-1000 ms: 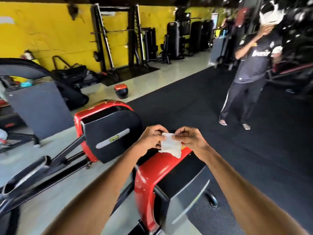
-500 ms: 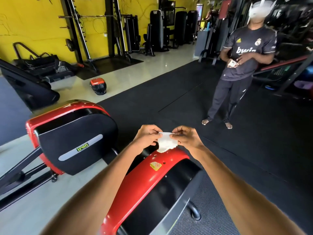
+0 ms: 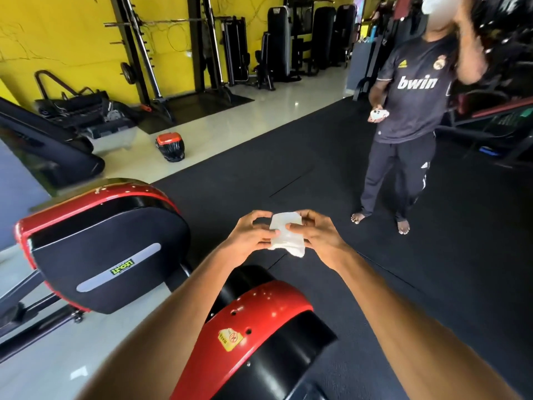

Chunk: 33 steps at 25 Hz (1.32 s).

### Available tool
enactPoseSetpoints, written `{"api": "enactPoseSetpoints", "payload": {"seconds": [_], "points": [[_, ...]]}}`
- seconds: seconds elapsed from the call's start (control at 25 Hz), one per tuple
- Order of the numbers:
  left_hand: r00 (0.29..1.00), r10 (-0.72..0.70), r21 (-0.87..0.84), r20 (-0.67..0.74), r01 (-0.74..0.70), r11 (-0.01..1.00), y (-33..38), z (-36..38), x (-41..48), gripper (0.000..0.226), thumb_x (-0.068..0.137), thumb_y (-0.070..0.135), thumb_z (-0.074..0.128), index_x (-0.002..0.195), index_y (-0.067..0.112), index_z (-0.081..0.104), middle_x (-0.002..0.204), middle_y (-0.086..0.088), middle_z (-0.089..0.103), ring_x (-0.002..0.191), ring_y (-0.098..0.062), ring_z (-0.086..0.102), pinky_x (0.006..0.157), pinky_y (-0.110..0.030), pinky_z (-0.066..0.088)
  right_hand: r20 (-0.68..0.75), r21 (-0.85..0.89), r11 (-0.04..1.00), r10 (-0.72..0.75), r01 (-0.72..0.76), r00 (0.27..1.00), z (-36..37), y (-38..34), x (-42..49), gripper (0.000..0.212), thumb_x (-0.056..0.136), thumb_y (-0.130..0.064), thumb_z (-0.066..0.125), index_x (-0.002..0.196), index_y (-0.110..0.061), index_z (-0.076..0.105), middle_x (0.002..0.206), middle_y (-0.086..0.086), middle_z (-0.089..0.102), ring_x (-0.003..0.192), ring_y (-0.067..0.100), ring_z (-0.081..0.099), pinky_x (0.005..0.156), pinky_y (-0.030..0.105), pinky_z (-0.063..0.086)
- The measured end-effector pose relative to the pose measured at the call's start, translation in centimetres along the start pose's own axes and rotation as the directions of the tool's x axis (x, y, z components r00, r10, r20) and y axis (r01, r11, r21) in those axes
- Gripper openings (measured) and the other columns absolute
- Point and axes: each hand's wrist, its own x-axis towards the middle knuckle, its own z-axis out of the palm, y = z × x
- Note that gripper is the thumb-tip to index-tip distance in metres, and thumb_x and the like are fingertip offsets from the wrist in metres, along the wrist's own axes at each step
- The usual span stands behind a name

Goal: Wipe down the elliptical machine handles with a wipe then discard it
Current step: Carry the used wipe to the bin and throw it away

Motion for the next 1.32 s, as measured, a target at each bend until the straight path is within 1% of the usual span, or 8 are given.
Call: {"api": "enactPoseSetpoints", "payload": {"seconds": [0.2, 0.36, 0.6, 0.76, 0.84, 0.96, 1.08, 1.32], "points": [[0.978, 0.026, -0.053, -0.207, -0.038, 0.998, 1.5, 7.9, 7.9, 0.052, 0.088, -0.015, 0.065, 0.13, 0.015, 0.058, 0.104, -0.015, 0.071, 0.094, -0.023, 0.072, 0.076, -0.037, 0.062, 0.035, 0.005, 1.0, 0.009, -0.01, 0.999, -9.4, -0.8, 7.7, 0.035, 0.076, -0.007, 0.086, 0.104, -0.016, 0.068, 0.101, 0.006, 0.072, 0.085, 0.019, 0.07, 0.064, 0.029, 0.055], [0.947, 0.034, -0.14, -0.318, -0.082, 0.987, 4.8, 13.4, 13.2, 0.054, 0.087, -0.019, 0.061, 0.128, 0.016, 0.059, 0.119, -0.013, 0.068, 0.102, -0.024, 0.069, 0.074, -0.035, 0.058, 0.071, -0.051, 0.998, -0.042, 0.046, 0.997, -15.5, -2.9, 13.3, 0.033, 0.081, -0.002, 0.08, 0.106, -0.019, 0.065, 0.11, 0.002, 0.067, 0.094, 0.018, 0.069, 0.057, 0.025, 0.054], [0.913, 0.053, -0.025, -0.404, -0.068, 0.997, 8.2, 15.9, 19.7, 0.041, 0.078, -0.017, 0.072, 0.112, 0.007, 0.074, 0.116, -0.013, 0.073, 0.104, -0.027, 0.072, 0.088, -0.037, 0.059, 0.291, -0.02, 1.0, 0.005, 0.001, 0.957, -20.1, -6.5, 22.3, 0.012, 0.085, -0.004, 0.075, 0.097, -0.008, 0.078, 0.105, 0.018, 0.075, 0.096, 0.03, 0.072, 0.088, 0.045, 0.056], [0.835, 0.058, 0.048, -0.547, -0.038, 0.998, 9.6, 15.1, 24.7, 0.041, 0.08, -0.015, 0.072, 0.116, 0.004, 0.073, 0.112, -0.011, 0.075, 0.102, -0.022, 0.073, 0.092, -0.033, 0.06, 0.392, -0.127, 0.991, 0.012, 0.041, 0.92, -20.4, -7.6, 28.4, 0.035, 0.071, -0.001, 0.086, 0.104, 0.0, 0.076, 0.123, 0.0, 0.067, 0.111, 0.015, 0.067, 0.093, 0.028, 0.053], [0.808, 0.078, 0.045, -0.584, -0.063, 0.997, 10.1, 13.9, 27.8, 0.045, 0.08, -0.013, 0.074, 0.121, 0.004, 0.071, 0.116, -0.01, 0.073, 0.102, -0.021, 0.073, 0.088, -0.03, 0.06, 0.41, -0.149, 0.986, -0.009, 0.076, 0.912, -20.2, -7.7, 32.2, 0.033, 0.071, 0.004, 0.084, 0.103, 0.003, 0.075, 0.124, 0.004, 0.066, 0.109, 0.016, 0.066, 0.089, 0.026, 0.053], [0.75, 0.117, 0.098, -0.651, -0.07, 0.993, 11.0, 10.6, 34.1, 0.039, 0.08, -0.008, 0.078, 0.118, 0.003, 0.073, 0.112, -0.009, 0.074, 0.102, -0.026, 0.074, 0.088, -0.034, 0.061, 0.436, -0.167, 0.981, -0.019, 0.102, 0.9, -18.7, -8.6, 40.2, 0.03, 0.078, -0.001, 0.082, 0.106, -0.001, 0.074, 0.111, 0.011, 0.073, 0.1, 0.024, 0.071, 0.087, 0.03, 0.056], [0.714, 0.143, 0.123, -0.685, -0.08, 0.989, 13.7, 6.1, 41.3, 0.024, 0.083, 0.0, 0.081, 0.106, 0.005, 0.075, 0.101, -0.009, 0.077, 0.092, -0.026, 0.075, 0.082, -0.033, 0.062, 0.475, -0.233, 0.959, -0.034, 0.163, 0.88, -16.3, -10.6, 49.3, 0.019, 0.084, -0.008, 0.078, 0.102, -0.004, 0.076, 0.093, 0.006, 0.075, 0.082, 0.017, 0.069, 0.068, 0.021, 0.051], [0.713, -0.008, -0.094, -0.701, -0.082, 0.992, 19.5, -1.6, 54.7, 0.022, 0.091, -0.008, 0.069, 0.112, -0.009, 0.067, 0.095, -0.018, 0.071, 0.07, -0.02, 0.071, 0.066, -0.028, 0.064, 0.497, -0.221, 0.958, -0.05, 0.182, 0.866, -12.4, -14.4, 65.7, 0.013, 0.09, -0.01, 0.073, 0.102, -0.004, 0.074, 0.09, 0.005, 0.072, 0.073, 0.013, 0.064, 0.055, 0.018, 0.05]]}}
